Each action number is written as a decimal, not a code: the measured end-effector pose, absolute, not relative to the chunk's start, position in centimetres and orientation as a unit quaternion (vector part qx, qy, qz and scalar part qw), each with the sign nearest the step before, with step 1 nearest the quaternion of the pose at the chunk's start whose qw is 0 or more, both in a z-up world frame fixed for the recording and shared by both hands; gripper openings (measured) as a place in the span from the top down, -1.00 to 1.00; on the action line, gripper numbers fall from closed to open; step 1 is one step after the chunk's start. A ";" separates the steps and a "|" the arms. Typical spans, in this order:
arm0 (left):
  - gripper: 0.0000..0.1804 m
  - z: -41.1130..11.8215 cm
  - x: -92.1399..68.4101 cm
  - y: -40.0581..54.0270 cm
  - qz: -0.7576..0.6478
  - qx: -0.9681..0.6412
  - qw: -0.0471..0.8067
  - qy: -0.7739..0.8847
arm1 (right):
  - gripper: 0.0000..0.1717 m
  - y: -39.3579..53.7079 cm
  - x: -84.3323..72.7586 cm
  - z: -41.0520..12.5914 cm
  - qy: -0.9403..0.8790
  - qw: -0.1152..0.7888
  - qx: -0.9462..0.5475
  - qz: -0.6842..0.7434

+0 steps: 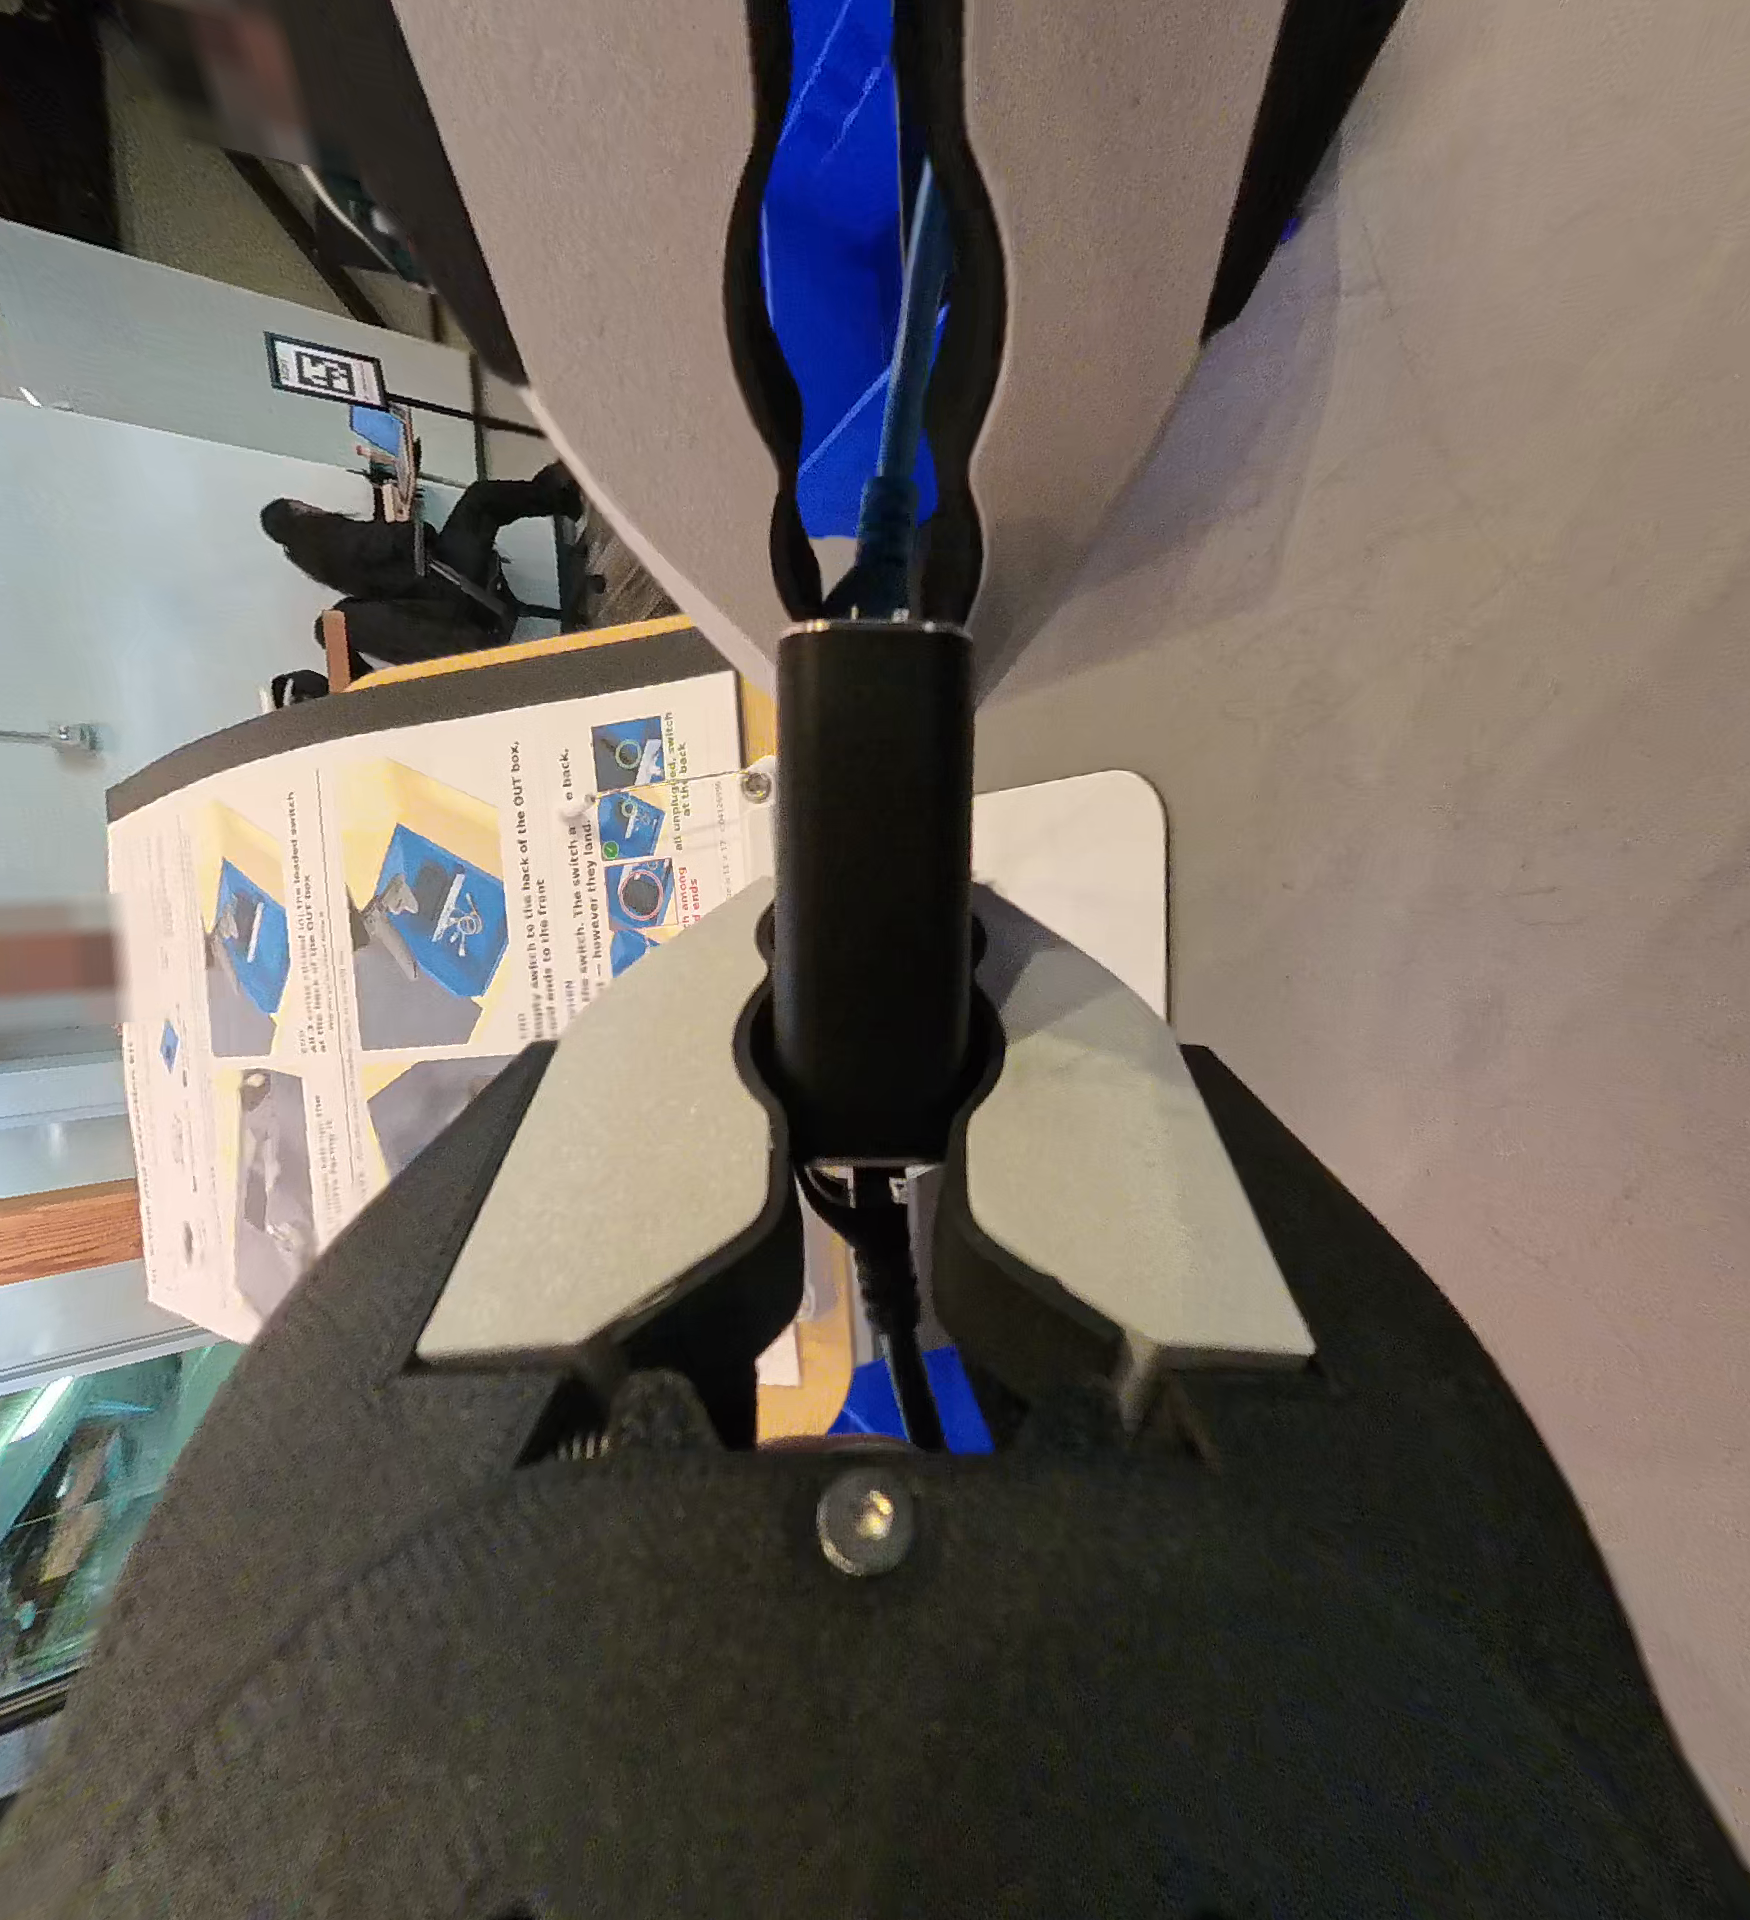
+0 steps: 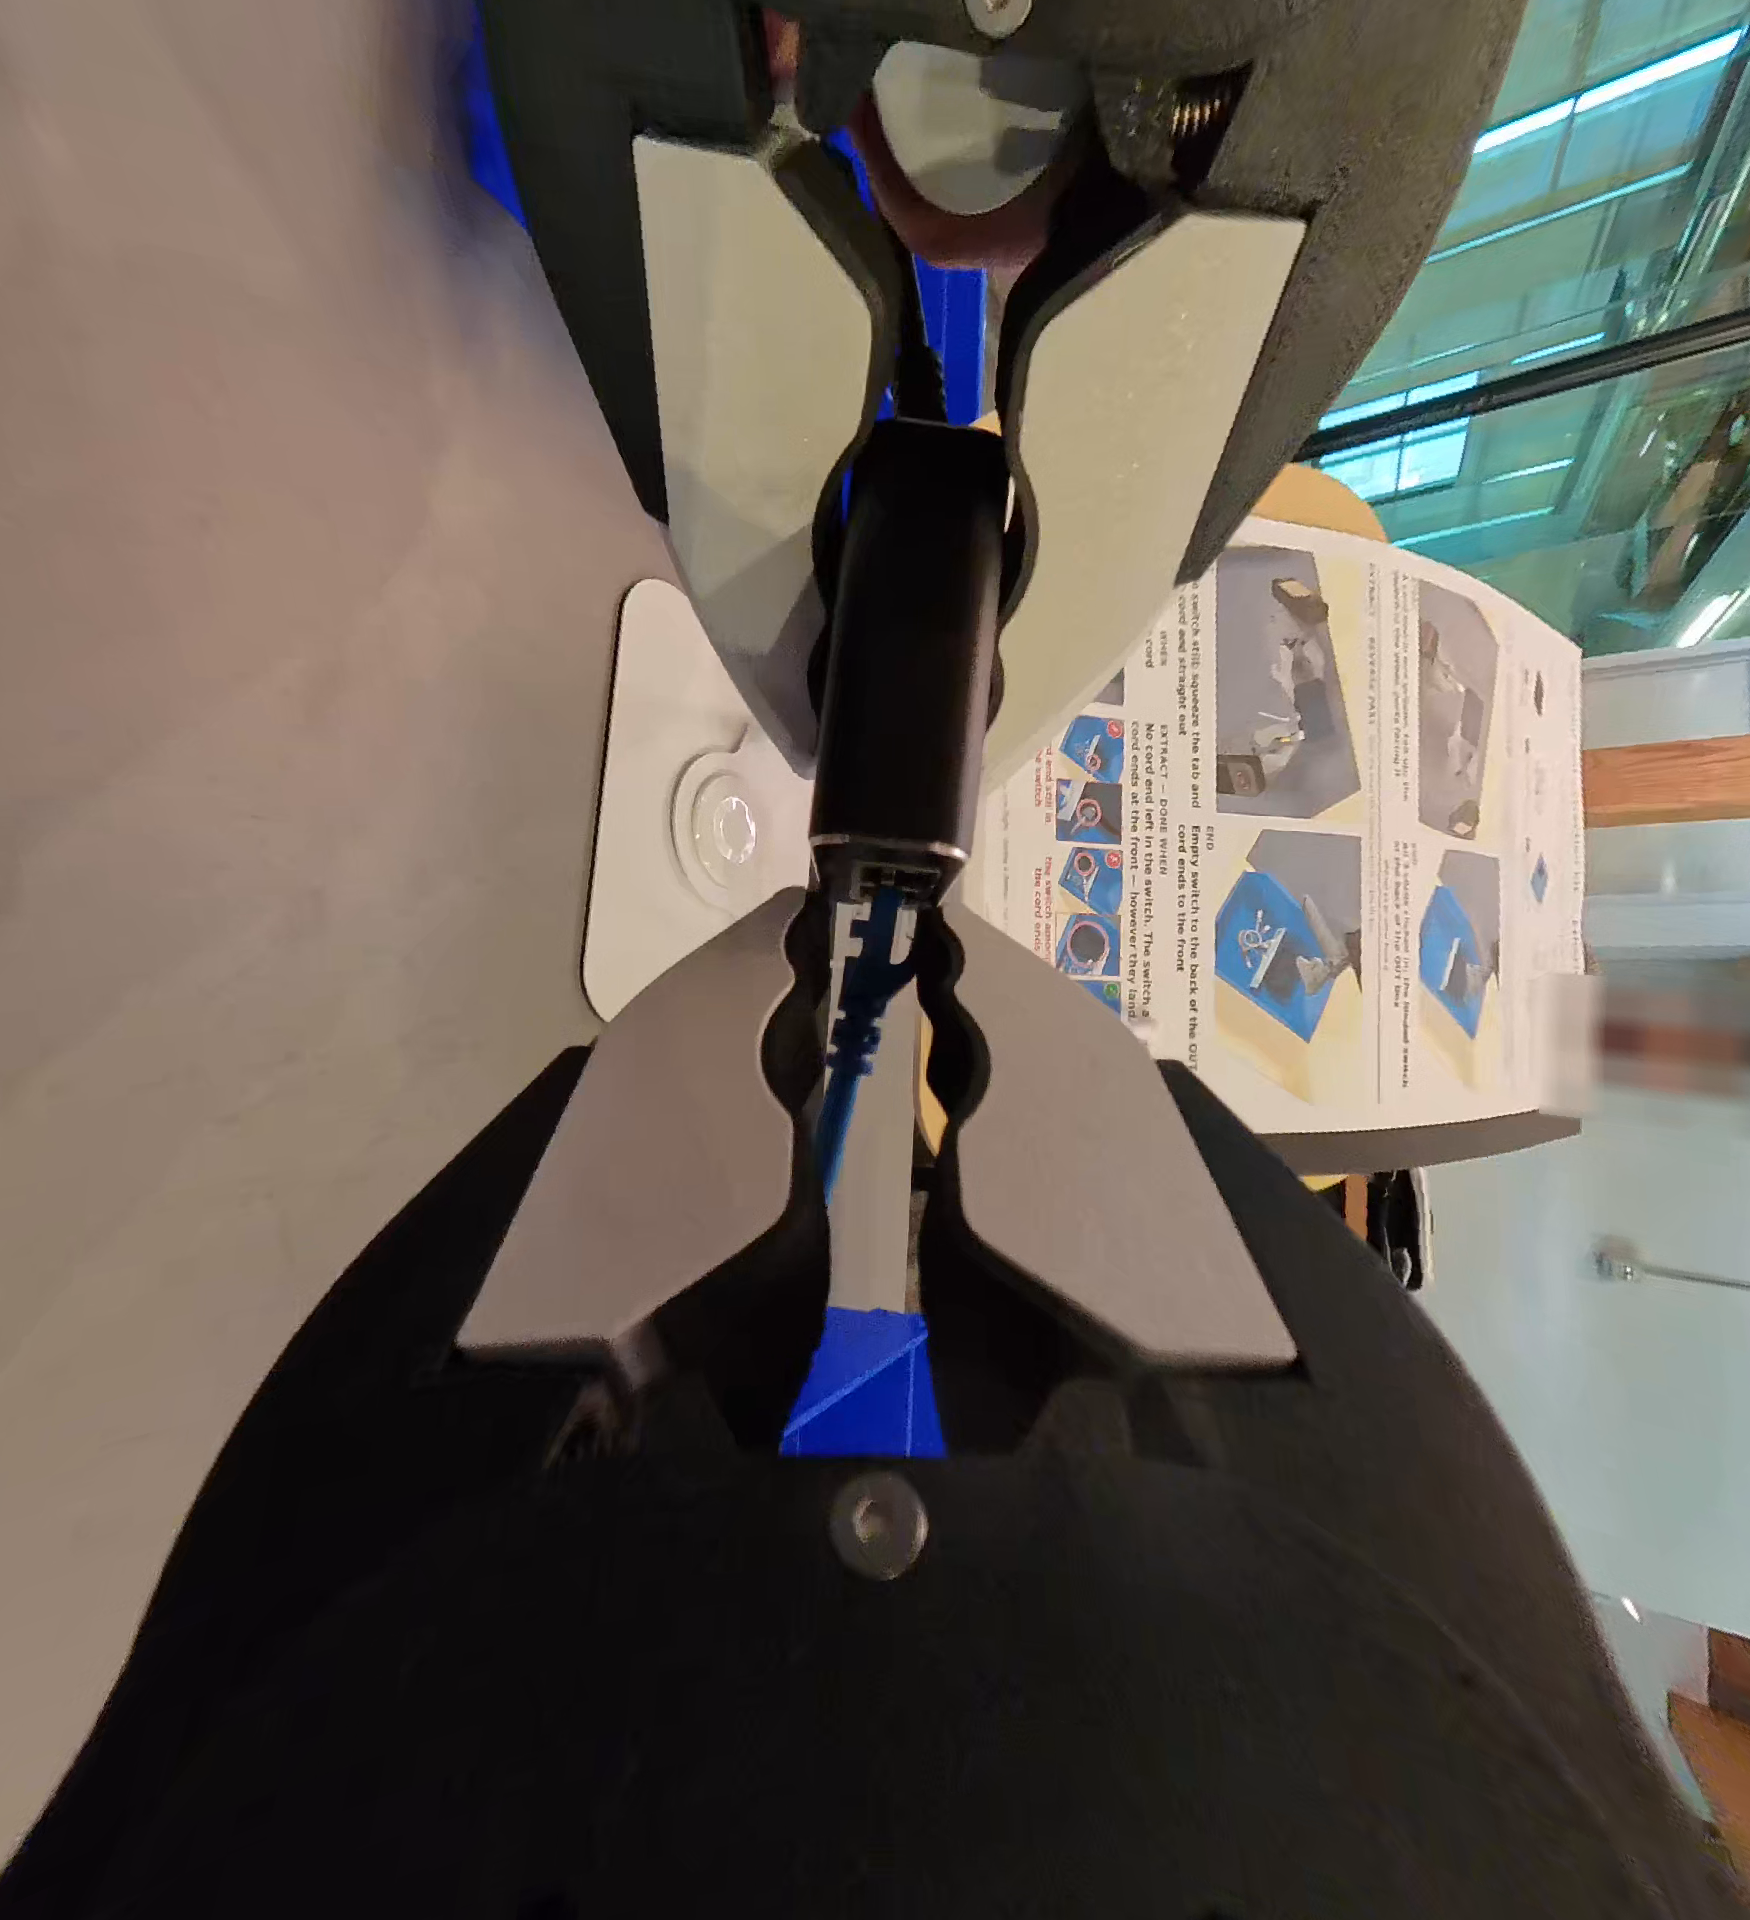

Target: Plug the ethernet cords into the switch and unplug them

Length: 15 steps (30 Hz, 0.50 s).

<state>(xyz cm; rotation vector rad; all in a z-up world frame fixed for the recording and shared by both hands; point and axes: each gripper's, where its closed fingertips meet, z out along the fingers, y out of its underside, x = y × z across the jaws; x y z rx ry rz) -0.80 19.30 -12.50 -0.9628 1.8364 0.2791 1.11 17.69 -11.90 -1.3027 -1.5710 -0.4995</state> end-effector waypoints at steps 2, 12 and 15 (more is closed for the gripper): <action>0.71 -12.4 -0.7 19.3 0.115 -0.405 0.498 0.758 | 0.85 17.9 1.3 -11.7 -0.641 0.499 -0.542 -0.213; 0.71 -12.5 -0.6 18.9 0.115 -0.415 0.491 0.757 | 0.85 17.7 1.7 -11.6 -0.634 0.488 -0.568 -0.192; 0.71 -12.2 -0.8 18.8 0.101 -0.418 0.488 0.759 | 0.85 17.5 1.4 -11.4 -0.640 0.497 -0.559 -0.177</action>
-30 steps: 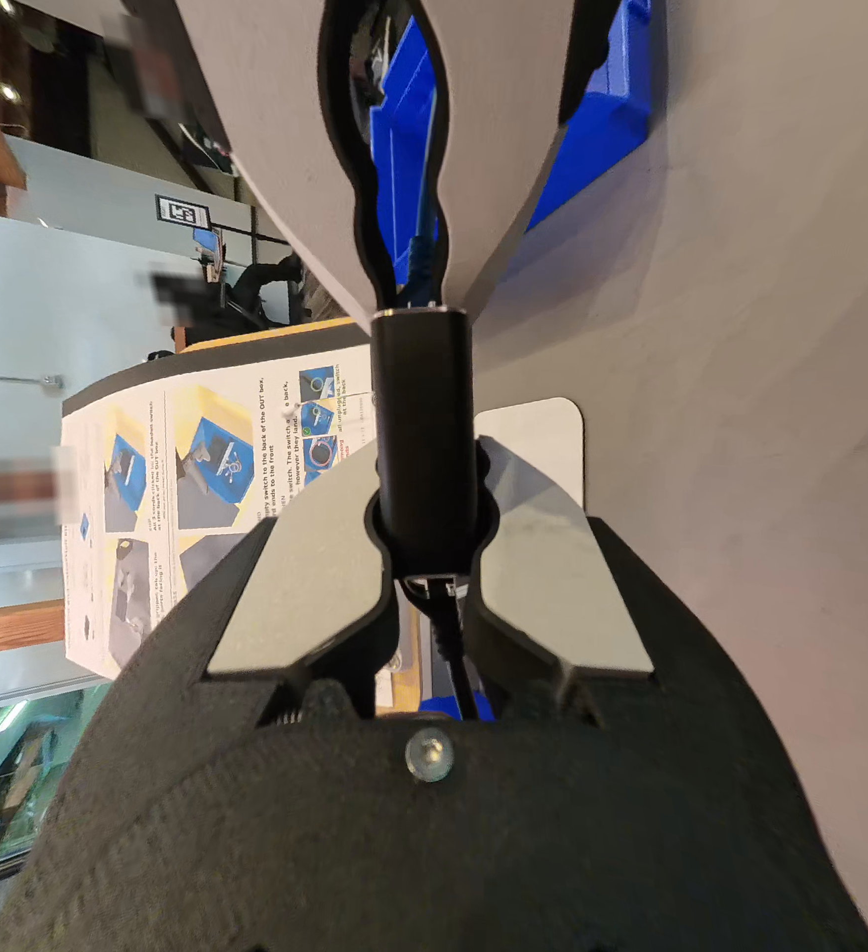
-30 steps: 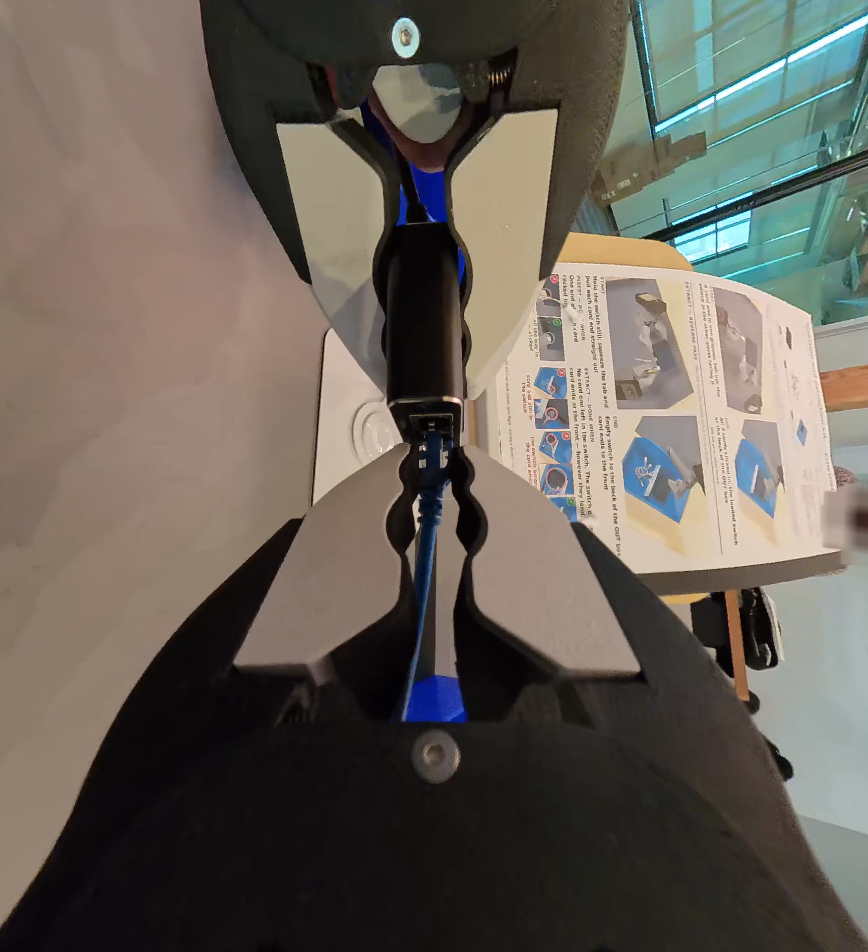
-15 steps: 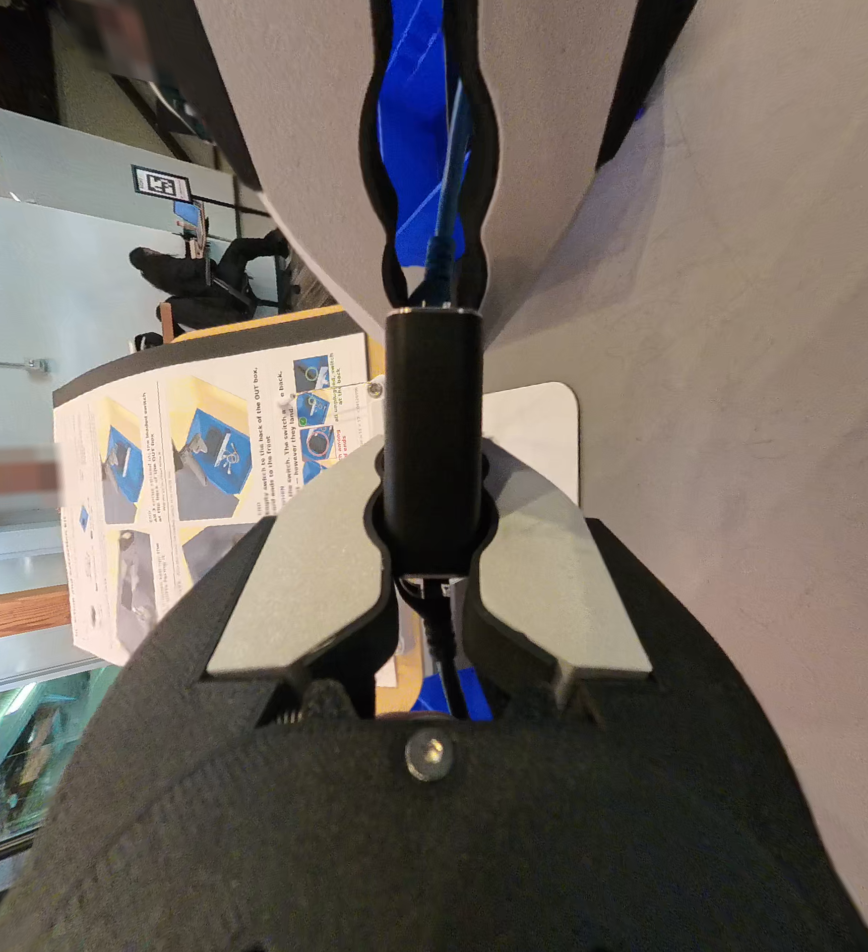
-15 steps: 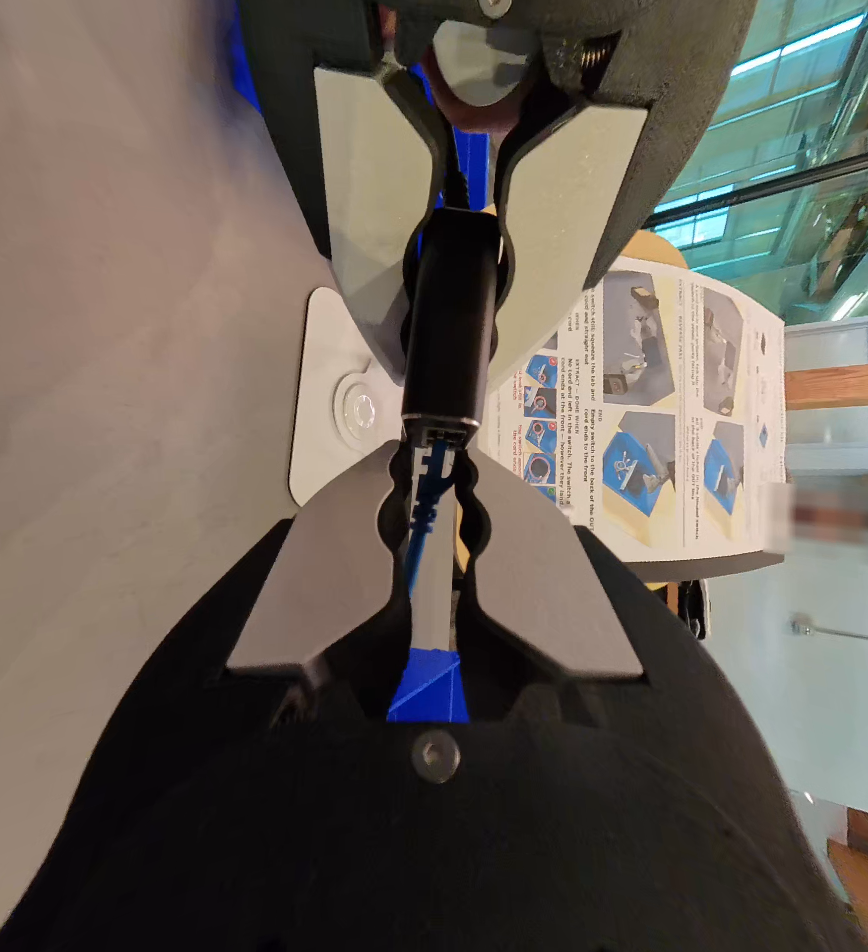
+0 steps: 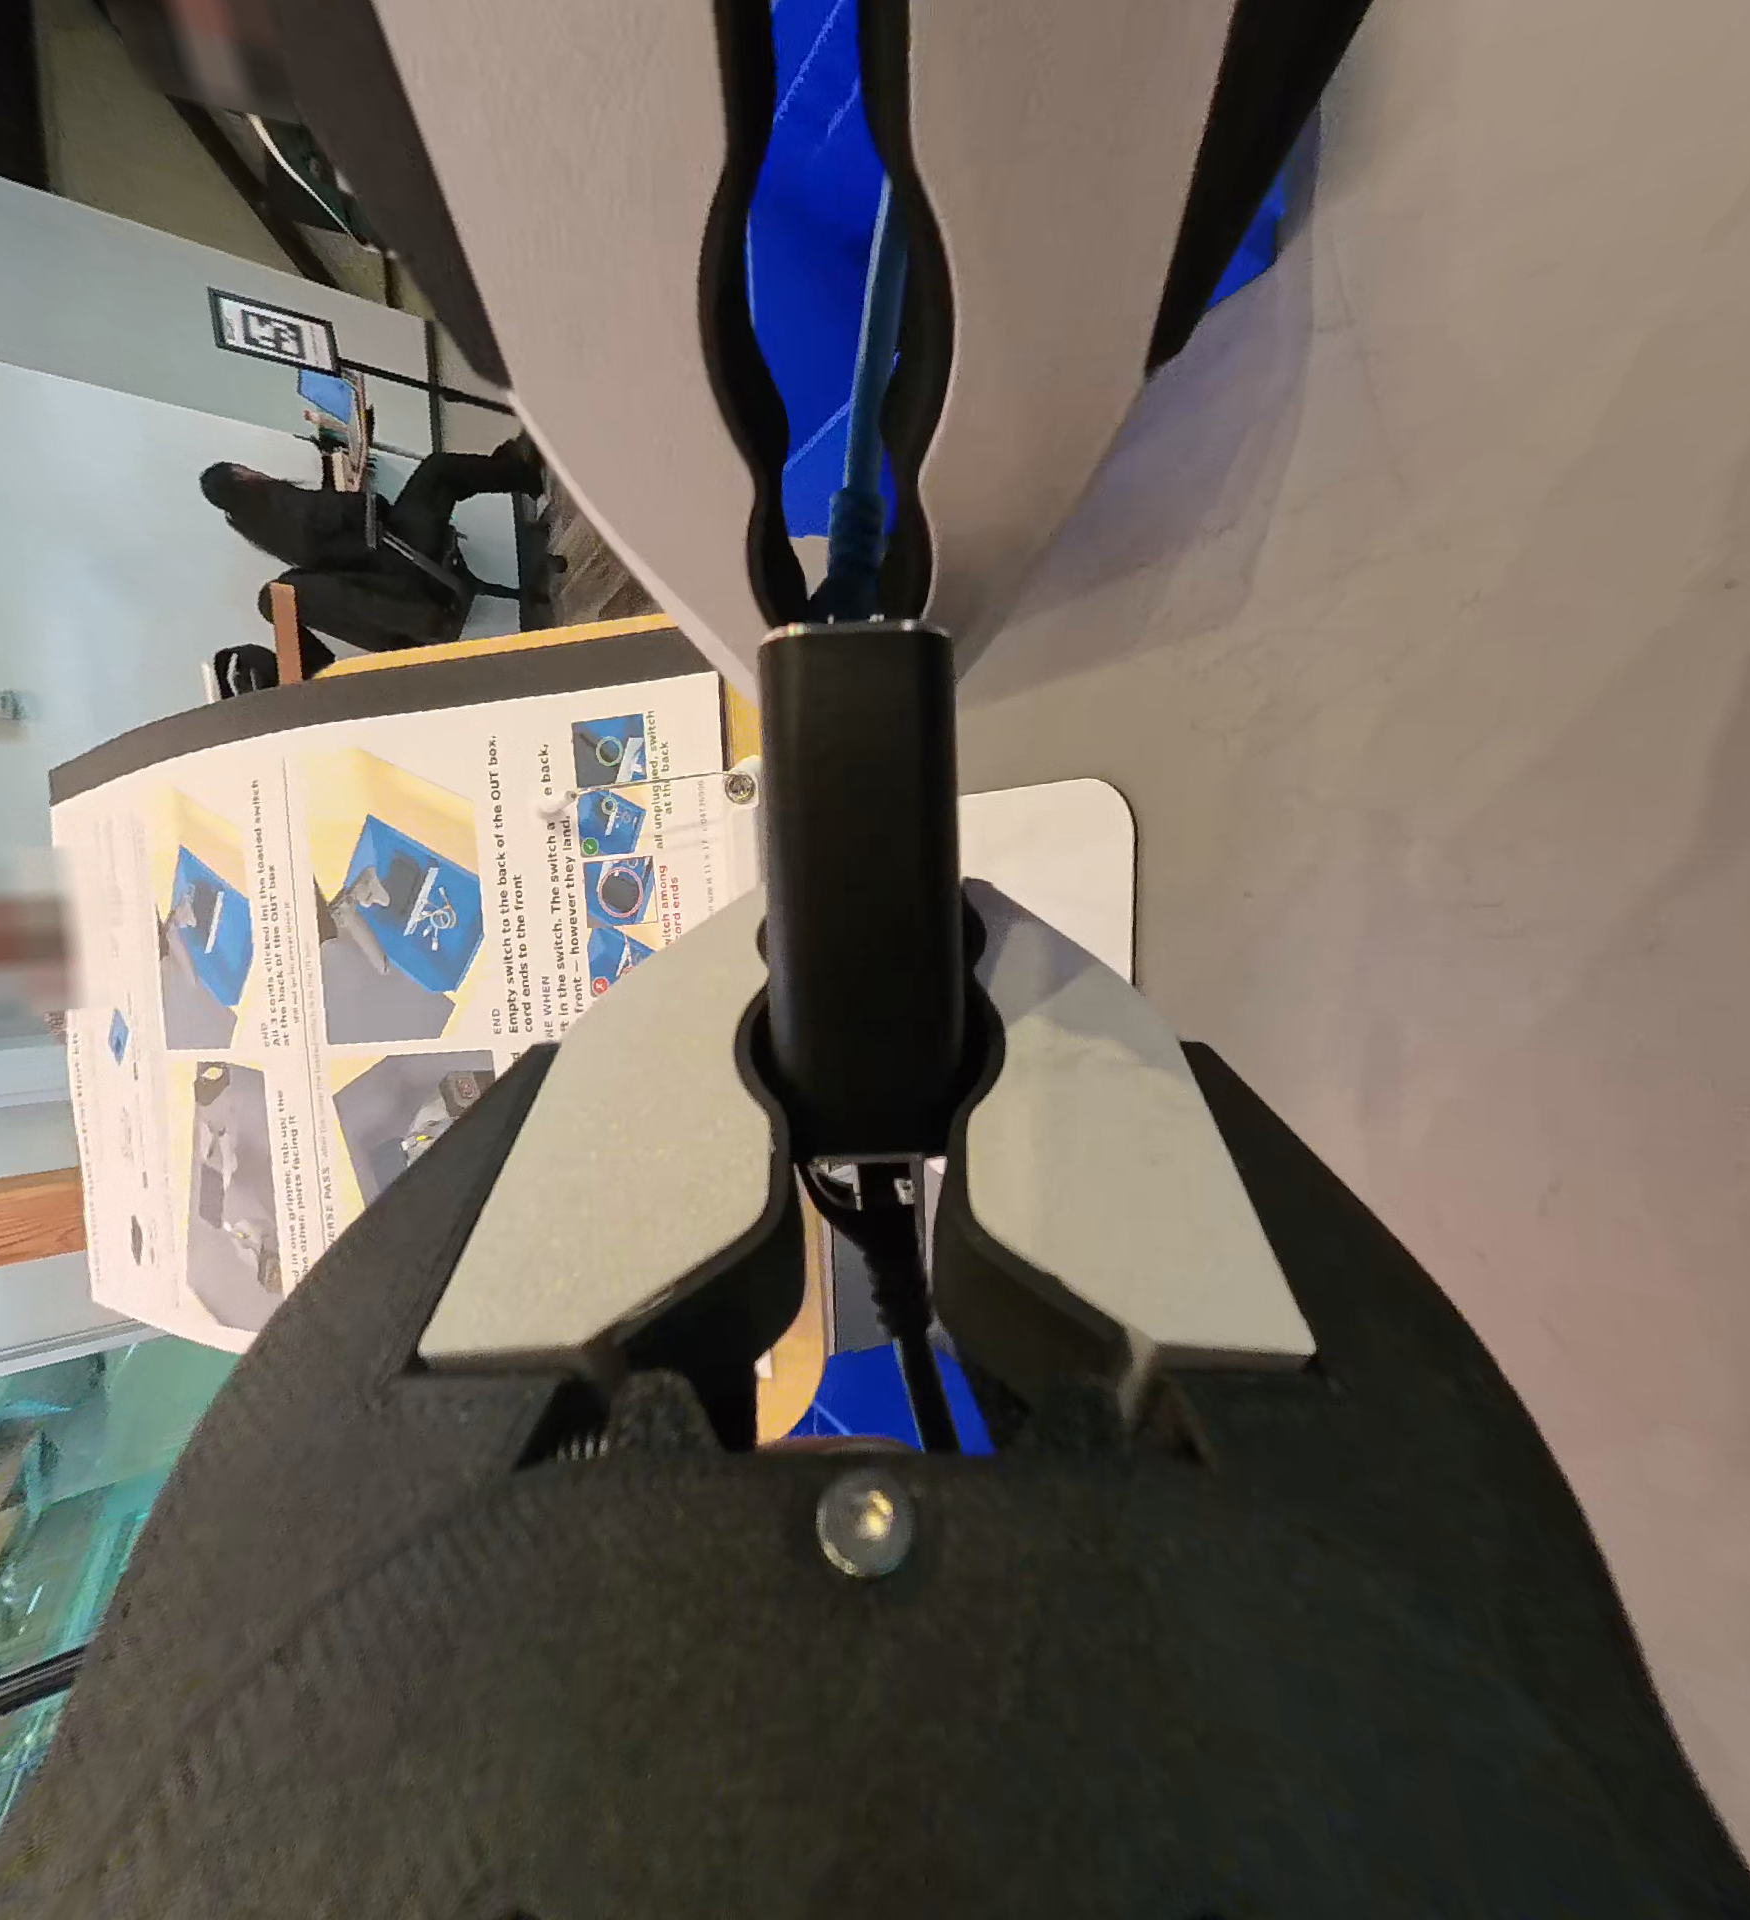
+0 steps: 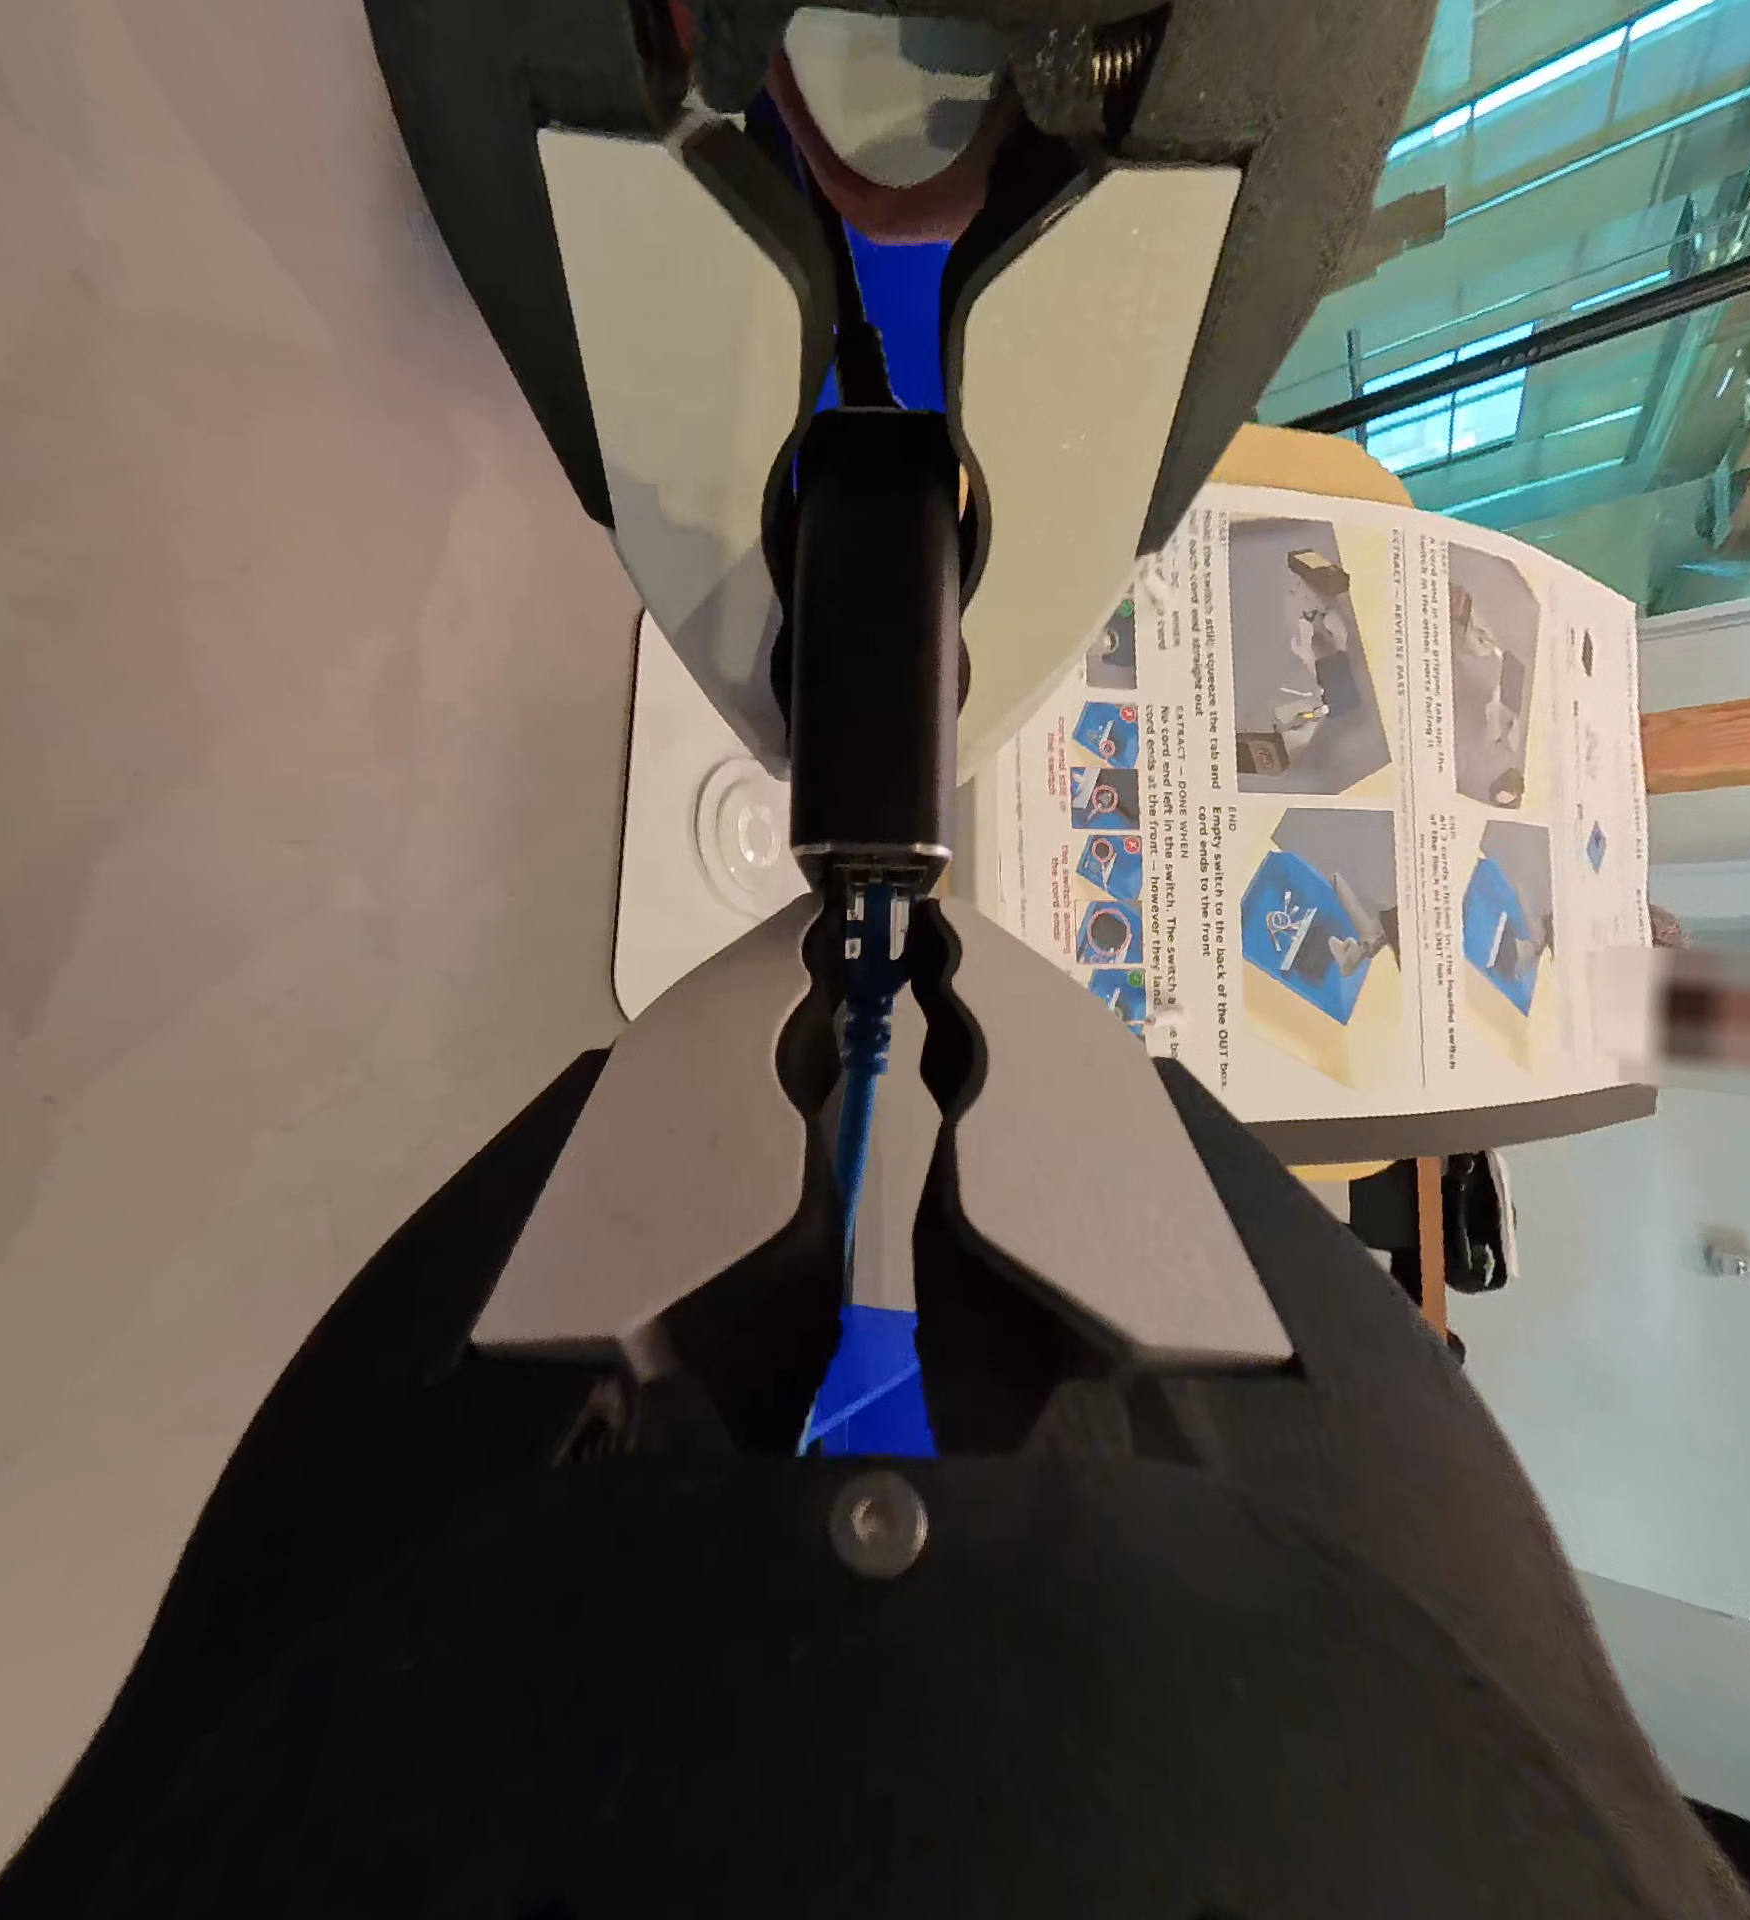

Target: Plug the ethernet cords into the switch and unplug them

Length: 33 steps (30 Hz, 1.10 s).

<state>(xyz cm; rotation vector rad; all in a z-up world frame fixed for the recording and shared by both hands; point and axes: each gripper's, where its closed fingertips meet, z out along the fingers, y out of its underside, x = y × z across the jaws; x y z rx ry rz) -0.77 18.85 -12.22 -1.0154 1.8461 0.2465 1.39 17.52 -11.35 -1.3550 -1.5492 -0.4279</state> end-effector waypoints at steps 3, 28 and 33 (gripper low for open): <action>0.71 -12.3 -0.8 18.9 0.096 -0.419 0.482 0.763 | 0.85 17.5 1.2 -11.2 -0.656 0.494 -0.550 -0.155; 0.72 -10.5 -0.6 18.7 0.047 -0.425 0.474 0.770 | 0.95 15.9 0.8 -8.2 -0.706 0.477 -0.524 -0.002; 0.72 -10.9 -0.6 18.8 0.057 -0.418 0.473 0.774 | 1.00 16.2 0.9 -8.8 -0.698 0.478 -0.533 0.020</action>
